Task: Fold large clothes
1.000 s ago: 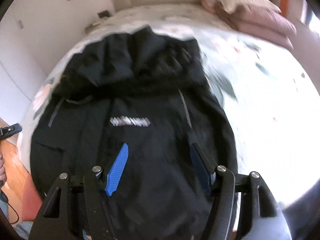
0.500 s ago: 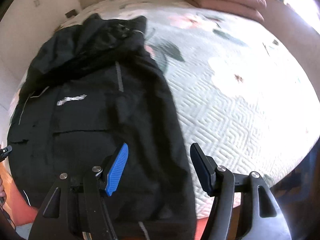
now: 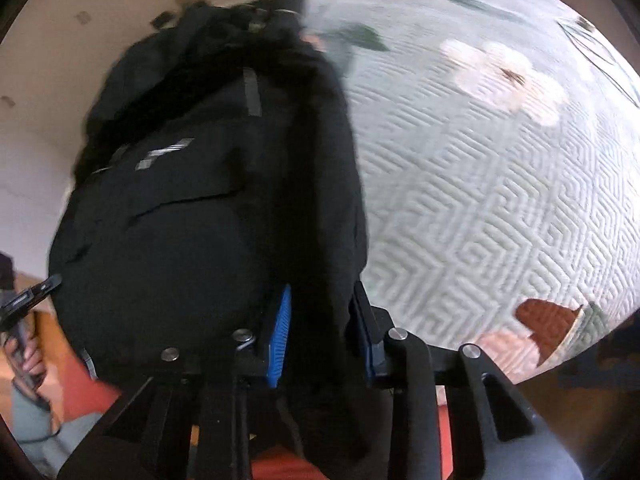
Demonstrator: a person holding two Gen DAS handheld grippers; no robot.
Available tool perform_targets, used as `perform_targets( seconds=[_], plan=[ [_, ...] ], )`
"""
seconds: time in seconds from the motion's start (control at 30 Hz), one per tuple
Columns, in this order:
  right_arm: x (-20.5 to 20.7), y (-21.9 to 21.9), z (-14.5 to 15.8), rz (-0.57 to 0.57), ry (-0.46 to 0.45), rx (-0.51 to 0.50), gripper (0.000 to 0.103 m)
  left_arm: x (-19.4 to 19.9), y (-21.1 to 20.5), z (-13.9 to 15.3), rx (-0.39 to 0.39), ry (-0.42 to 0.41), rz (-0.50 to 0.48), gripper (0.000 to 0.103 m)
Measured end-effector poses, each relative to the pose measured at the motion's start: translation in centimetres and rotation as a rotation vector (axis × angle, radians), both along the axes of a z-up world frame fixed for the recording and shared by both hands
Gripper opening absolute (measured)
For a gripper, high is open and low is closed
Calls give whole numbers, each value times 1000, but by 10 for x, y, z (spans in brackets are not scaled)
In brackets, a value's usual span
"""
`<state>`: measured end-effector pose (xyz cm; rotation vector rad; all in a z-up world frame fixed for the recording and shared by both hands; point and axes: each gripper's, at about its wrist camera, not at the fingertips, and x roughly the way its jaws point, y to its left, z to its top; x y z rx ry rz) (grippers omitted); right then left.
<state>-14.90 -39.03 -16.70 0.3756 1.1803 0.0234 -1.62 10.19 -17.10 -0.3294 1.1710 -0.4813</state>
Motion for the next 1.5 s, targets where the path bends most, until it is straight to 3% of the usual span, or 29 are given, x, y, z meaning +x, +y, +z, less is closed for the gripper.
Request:
perform_targets(
  seconds=[0.13, 0.23, 0.33, 0.47, 0.5, 0.53, 0.6, 0.63, 0.77, 0.93, 1.0, 1.07, 1.17, 1.23, 1.27, 1.33, 1.5],
  plan=[
    [-4, 11, -7, 18, 60, 5, 37, 0, 5, -4, -48, 39, 6, 25],
    [-6, 12, -31, 9, 136, -26, 43, -1, 4, -25, -14, 105, 20, 26],
    [-12, 7, -34, -16, 115, 38, 54, -7, 3, -32, 44, 123, 11, 28],
    [-17, 17, -31, 23, 122, 8, 63, -13, 3, -36, 63, 136, -3, 33],
    [-18, 23, -26, 41, 112, -10, 56, -15, 1, -33, 64, 122, -1, 33],
    [-19, 28, -22, 53, 104, -24, 37, -17, 0, -28, 47, 105, -2, 32],
    [-21, 35, -6, 68, 77, -52, 29, -20, 3, -15, 13, 66, -8, 15],
    [-21, 35, 2, 70, 57, -44, 23, -21, 3, -4, -3, 42, -6, 14],
    [-18, 32, 42, 85, -41, 39, 21, -11, 20, 43, -192, -46, 35, 12],
    [2, 22, 83, 87, -155, 151, 22, 14, 46, 96, -358, -204, 119, 8],
    [16, 23, 92, 85, -179, 169, 22, 31, 58, 115, -346, -260, 172, 8],
    [37, 23, 96, 81, -173, 163, 21, 43, 64, 120, -339, -257, 179, 8],
    [39, 32, 96, 106, -158, 149, 21, 42, 67, 112, -238, -221, 179, 14],
    [44, 39, 90, 124, -144, 137, 21, 32, 69, 86, -135, -139, 171, 40],
    [46, 36, 84, 127, -138, 145, 21, 29, 68, 75, -108, -105, 171, 61],
    [43, 41, 74, 131, -116, 149, 21, 17, 68, 40, -42, -23, 192, 64],
    [34, 45, 63, 129, -89, 155, 21, 16, 52, -30, 7, 125, 166, 62]
  ],
)
